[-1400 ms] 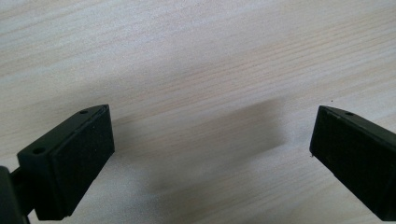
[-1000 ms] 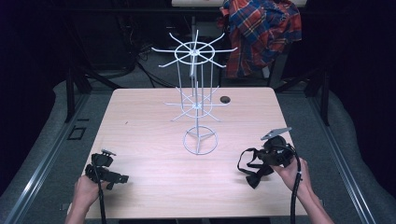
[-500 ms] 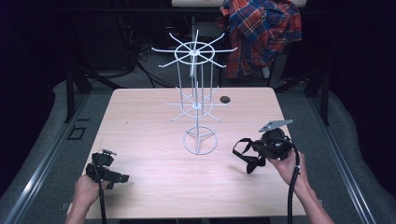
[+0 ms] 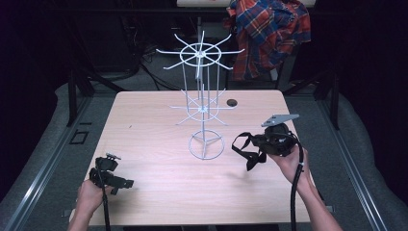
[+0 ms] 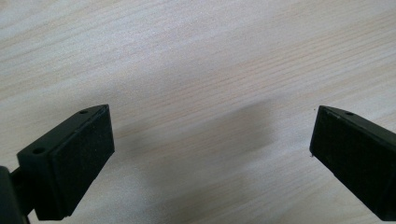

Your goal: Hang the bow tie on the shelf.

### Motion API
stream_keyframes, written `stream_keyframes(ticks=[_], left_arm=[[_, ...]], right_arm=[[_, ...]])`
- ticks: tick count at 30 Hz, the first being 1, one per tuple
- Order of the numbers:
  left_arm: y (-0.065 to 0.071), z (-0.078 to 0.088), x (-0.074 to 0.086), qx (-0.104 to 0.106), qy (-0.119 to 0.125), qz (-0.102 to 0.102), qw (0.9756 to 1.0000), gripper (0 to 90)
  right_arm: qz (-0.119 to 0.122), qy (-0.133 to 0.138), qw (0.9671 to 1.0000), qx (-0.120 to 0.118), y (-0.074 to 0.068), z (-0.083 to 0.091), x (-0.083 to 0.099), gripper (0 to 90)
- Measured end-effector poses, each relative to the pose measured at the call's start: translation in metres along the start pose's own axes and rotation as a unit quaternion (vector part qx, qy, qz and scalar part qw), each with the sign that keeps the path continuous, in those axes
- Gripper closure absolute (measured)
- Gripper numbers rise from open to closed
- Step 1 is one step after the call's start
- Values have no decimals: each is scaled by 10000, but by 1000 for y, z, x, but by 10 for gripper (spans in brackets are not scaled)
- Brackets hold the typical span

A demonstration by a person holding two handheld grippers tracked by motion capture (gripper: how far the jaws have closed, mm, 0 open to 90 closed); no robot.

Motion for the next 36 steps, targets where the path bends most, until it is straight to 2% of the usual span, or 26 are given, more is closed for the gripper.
stream_keyframes(ticks=[11, 36], left_arm=[[0, -1, 0, 8, 14, 14, 10000, 0], [1, -1, -2, 18, -10, -26, 10000, 0]], right_arm=[[135, 131, 9998, -105, -5, 7, -13, 756], [434, 436, 9978, -253, -22, 29, -30, 756]])
Point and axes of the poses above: each handheld gripper's, and its own axes: z roughly backward along the jaws, x roughly out of its underside, y roughly to its right, the point moved 1 cm from there along -z, roughly forward along the jaws, and after that the axes turned 15 degrees about -y, right-handed, at the moved point
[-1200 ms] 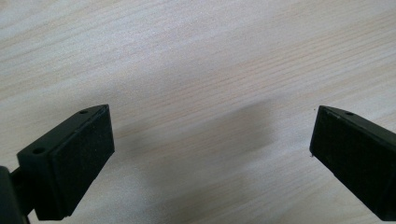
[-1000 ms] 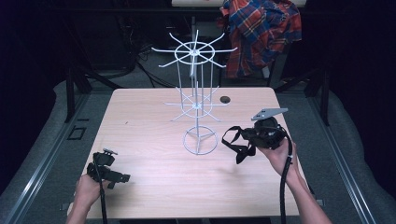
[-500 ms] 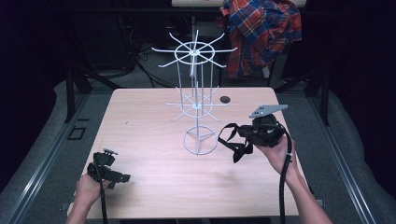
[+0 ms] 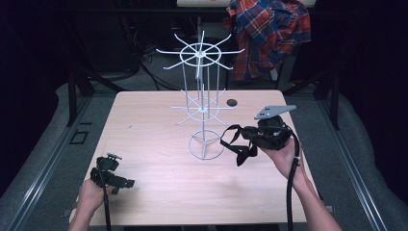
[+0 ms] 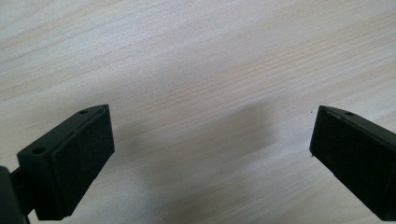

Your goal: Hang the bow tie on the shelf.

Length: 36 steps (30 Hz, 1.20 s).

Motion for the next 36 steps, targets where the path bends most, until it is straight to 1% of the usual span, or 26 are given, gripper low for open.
stream_keyframes(ticks=[2, 7, 10, 16, 22, 26, 31, 32, 36], left_arm=[[0, 0, 0, 1, -5, -9, 10000, 0], [0, 0, 0, 9, -8, -10, 10000, 0], [0, 0, 0, 18, -12, -15, 10000, 0], [1, 0, 0, 16, 7, -7, 10000, 0], [0, 0, 0, 17, 2, -19, 10000, 0], [1, 1, 0, -27, 40, -18, 10000, 0], [1, 3, 0, -26, 90, -17, 10000, 0], [0, 3, 0, -28, 106, -15, 9999, 0], [1, 3, 0, -43, 131, -22, 9999, 0]], right_arm=[[20, 27, 10000, -21, -2, 3, -1, 756], [22, 106, 9999, -64, -4, 5, -3, 756], [67, 113, 9999, -46, -4, 6, -3, 756], [55, 182, 9998, -76, -4, 6, -6, 756], [35, 215, 9997, -97, -2, 0, -14, 756], [3, 184, 9998, -61, 1, -4, -18, 756], [-66, 145, 9999, -14, 6, -10, -21, 756], [-104, 184, 9998, -48, 7, -12, -21, 756], [-150, 177, 9997, -78, 11, -16, -22, 756]])
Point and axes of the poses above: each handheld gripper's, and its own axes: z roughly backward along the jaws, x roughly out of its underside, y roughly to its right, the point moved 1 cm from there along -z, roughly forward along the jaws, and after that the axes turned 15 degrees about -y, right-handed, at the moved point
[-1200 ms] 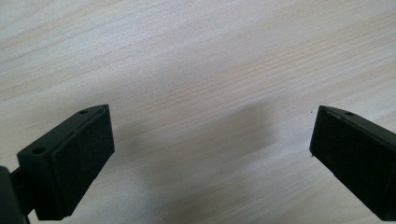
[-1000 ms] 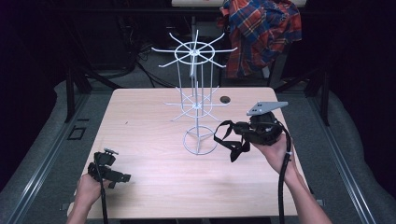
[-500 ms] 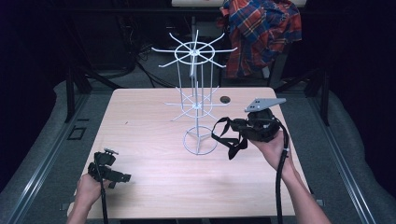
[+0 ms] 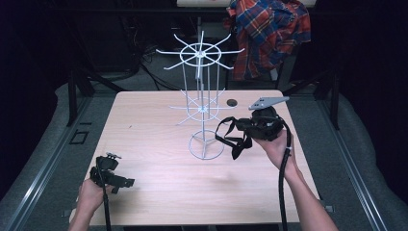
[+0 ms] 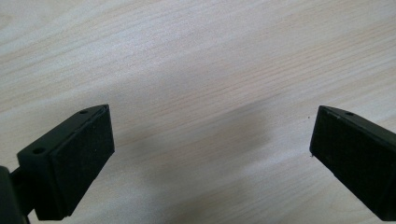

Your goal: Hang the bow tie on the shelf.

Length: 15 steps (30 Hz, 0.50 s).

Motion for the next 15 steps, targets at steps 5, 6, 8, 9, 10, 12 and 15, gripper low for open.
stream_keyframes(ticks=[5, 6, 8, 9, 10, 12, 15], left_arm=[[1, 0, 0, -6, 18, -7, 10000, 0], [1, 0, 0, -4, 18, -10, 10000, 0], [1, 0, 0, -2, 18, -11, 10000, 0], [1, 0, 0, -3, 19, -11, 10000, 0], [1, 0, 0, -3, 20, -10, 10000, 0], [1, 0, 0, 1, 14, -23, 10000, 0], [1, 0, 0, 9, 10, -27, 10000, 0]], right_arm=[[-62, -59, 10000, 14, 4, -4, -4, 756], [-82, -28, 10000, 2, 4, -4, -5, 756], [-91, -19, 10000, 0, 5, -5, -6, 756], [-96, -23, 10000, 3, 5, -5, -7, 756], [-93, -29, 10000, -5, 5, -6, -8, 756], [-81, -49, 10000, -6, 5, -8, -10, 756], [-71, -70, 9999, -20, 4, -13, -12, 756]])
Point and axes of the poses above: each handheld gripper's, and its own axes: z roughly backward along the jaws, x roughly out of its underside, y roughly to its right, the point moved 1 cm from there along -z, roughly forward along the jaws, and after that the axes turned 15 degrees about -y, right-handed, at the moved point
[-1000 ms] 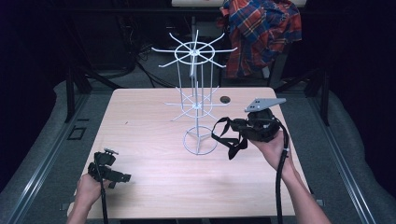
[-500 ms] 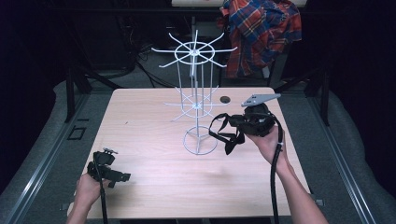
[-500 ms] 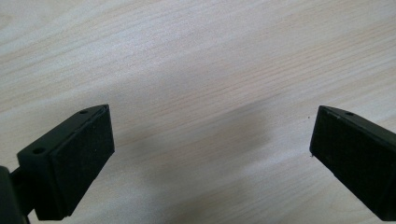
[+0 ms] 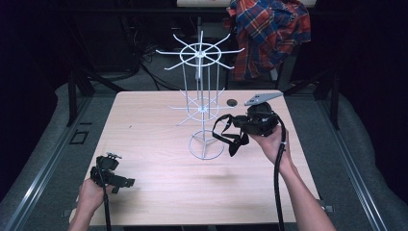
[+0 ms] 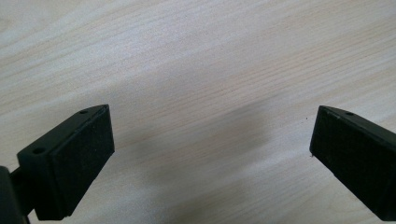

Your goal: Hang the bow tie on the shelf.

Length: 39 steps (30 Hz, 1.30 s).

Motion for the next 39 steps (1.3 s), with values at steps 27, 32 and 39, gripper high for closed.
stream_keyframes(ticks=[27, 32, 39], left_arm=[[1, -1, 0, 19, -35, -48, 10000, 0], [2, 0, 0, 17, -41, -57, 10000, 0], [2, 0, -1, 23, -49, -62, 10000, 0]], right_arm=[[-345, 108, 9986, -398, 3, -33, 0, 754], [-359, 80, 9984, -432, 4, -36, 1, 753], [-412, 98, 9980, -478, 4, -46, 4, 752]])
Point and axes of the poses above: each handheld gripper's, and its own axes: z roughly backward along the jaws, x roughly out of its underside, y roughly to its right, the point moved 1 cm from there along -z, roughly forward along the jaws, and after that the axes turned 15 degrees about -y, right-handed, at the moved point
